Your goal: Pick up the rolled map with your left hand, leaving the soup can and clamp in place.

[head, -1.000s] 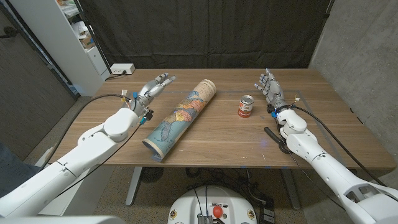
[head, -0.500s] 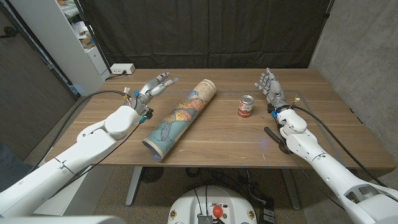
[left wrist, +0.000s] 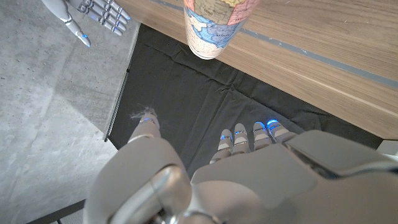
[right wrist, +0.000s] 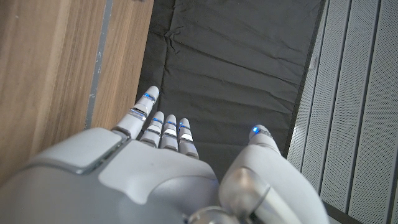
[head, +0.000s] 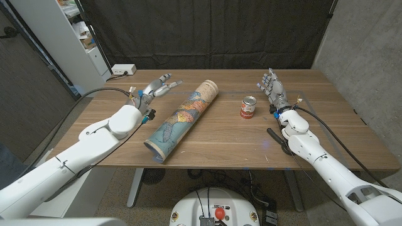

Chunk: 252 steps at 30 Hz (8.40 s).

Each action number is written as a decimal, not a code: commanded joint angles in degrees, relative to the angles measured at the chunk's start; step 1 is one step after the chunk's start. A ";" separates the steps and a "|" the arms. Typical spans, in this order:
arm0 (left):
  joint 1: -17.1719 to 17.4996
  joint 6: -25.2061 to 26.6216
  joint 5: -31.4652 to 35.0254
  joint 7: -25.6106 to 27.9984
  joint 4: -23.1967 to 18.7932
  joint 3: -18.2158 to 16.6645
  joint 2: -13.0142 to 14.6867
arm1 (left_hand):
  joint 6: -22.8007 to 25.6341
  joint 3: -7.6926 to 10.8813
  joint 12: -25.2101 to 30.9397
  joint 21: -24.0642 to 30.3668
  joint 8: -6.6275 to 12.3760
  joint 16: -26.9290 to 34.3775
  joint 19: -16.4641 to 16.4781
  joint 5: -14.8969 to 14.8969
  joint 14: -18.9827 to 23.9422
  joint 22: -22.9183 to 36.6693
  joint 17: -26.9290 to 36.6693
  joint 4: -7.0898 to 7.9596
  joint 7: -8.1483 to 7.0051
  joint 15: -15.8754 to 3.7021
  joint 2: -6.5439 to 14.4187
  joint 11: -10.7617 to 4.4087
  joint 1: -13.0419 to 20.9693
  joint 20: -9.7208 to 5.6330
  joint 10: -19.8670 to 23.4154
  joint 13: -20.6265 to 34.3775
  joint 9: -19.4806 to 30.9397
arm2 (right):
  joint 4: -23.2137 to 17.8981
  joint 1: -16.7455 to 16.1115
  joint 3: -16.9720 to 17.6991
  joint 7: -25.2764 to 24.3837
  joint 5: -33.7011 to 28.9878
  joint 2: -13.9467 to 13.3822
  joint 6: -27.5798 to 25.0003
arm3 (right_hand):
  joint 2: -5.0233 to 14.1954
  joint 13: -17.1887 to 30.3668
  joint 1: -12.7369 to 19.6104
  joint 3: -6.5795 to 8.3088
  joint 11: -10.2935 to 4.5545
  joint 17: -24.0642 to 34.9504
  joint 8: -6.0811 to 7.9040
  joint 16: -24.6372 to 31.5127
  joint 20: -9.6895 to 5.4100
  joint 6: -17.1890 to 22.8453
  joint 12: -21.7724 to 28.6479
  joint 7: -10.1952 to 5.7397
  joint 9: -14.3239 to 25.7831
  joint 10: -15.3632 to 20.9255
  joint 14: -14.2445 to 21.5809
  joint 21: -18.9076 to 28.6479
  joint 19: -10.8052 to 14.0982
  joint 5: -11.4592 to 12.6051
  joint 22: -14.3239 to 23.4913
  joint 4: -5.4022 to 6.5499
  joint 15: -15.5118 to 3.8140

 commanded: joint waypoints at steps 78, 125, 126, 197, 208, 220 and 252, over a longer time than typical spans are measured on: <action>-10.64 29.33 27.86 -6.25 -9.98 18.47 0.71 | 1.62 -0.09 0.43 0.25 0.08 0.36 0.40 -0.36 0.91 0.15 0.29 -1.51 0.49 1.43 -0.13 1.05 1.41 1.38 0.24 0.14 0.26 | 1.01 -0.67 0.93 1.15 1.85 0.37 0.81 | 0.81 0.28 -0.28 -0.51 -0.13 -0.44 0.26 0.60 0.52 1.37 0.26 -0.08 0.31 1.41 1.59 -0.09 -0.30 0.56 0.21 -0.11 -0.03; -12.39 33.57 34.14 -11.55 -8.81 23.14 -2.15 | 2.41 -0.42 0.44 0.14 0.00 0.24 0.40 -0.33 1.20 0.18 0.29 -1.79 1.11 2.00 0.03 1.47 1.21 2.16 0.44 0.11 0.26 | 0.74 -1.41 1.58 1.51 2.52 0.02 1.24 | 0.96 0.29 -0.35 -0.75 -0.04 -0.64 0.24 0.54 0.56 1.77 0.26 -0.09 0.32 1.70 1.55 -0.12 -0.55 0.63 0.21 -0.22 -0.04; -12.51 33.74 34.26 -11.71 -8.69 23.35 -2.23 | 2.40 -0.43 0.43 0.13 -0.01 0.24 0.40 -0.33 1.19 0.18 0.29 -1.79 1.14 2.02 0.03 1.55 1.21 2.09 0.42 0.11 0.26 | 0.82 -1.33 1.56 1.58 2.53 0.05 1.26 | 0.97 0.29 -0.35 -0.76 -0.02 -0.64 0.23 0.54 0.55 1.76 0.26 -0.09 0.32 1.71 1.56 -0.12 -0.55 0.63 0.21 -0.22 -0.05; -18.57 38.10 32.89 -14.99 -3.11 30.25 -7.04 | 2.13 -2.02 0.49 0.58 -0.33 0.23 2.90 -0.23 2.38 0.21 0.37 -1.48 2.45 2.78 -0.26 4.25 -0.87 5.08 0.70 0.12 0.27 | 3.68 -0.21 1.29 2.77 2.98 1.22 1.87 | 1.17 0.31 -0.48 -1.14 -0.07 -0.83 0.18 0.58 0.66 2.14 0.16 -0.43 0.33 1.82 1.74 -0.15 -0.92 0.69 0.20 -0.39 -0.16; -17.37 37.18 30.40 -13.00 -2.41 29.24 -7.57 | 2.15 -2.09 0.61 0.72 -0.28 0.32 3.48 -0.19 2.75 0.25 0.37 -1.57 2.30 2.72 -0.18 4.31 -0.85 5.15 0.97 0.13 0.28 | 3.64 -0.20 1.17 2.90 2.95 1.38 2.02 | 1.18 0.31 -0.50 -1.20 -0.19 -0.85 0.16 0.60 0.72 2.13 0.15 -0.44 0.33 1.83 1.79 -0.13 -0.92 0.70 0.20 -0.42 -0.12; -16.90 37.79 29.07 -11.43 -2.20 29.34 -7.77 | 2.40 -2.03 0.92 1.11 -0.10 0.55 4.83 -0.17 3.75 0.41 0.38 -1.87 2.40 2.62 0.16 4.47 -0.45 5.30 1.67 0.18 0.30 | 3.15 -0.43 1.10 2.76 2.87 1.22 1.79 | 1.21 0.32 -0.53 -1.26 -0.16 -0.86 0.14 0.68 0.79 2.15 0.13 -0.46 0.33 1.81 2.00 -0.12 -0.94 0.71 0.20 -0.45 -0.13; -14.19 35.54 21.76 -4.15 -0.06 26.34 -10.29 | 9.63 0.87 2.75 8.89 1.55 4.02 30.11 -1.03 20.65 2.83 1.85 -6.16 3.65 2.24 3.99 3.78 10.66 5.63 7.77 1.38 1.06 | 4.16 0.05 0.82 3.33 3.12 1.68 1.59 | 1.30 0.32 -0.50 -1.40 -0.22 -0.91 0.07 0.80 1.26 2.15 0.11 -0.48 0.33 1.82 2.39 -0.06 -0.83 0.75 0.19 -0.57 -0.06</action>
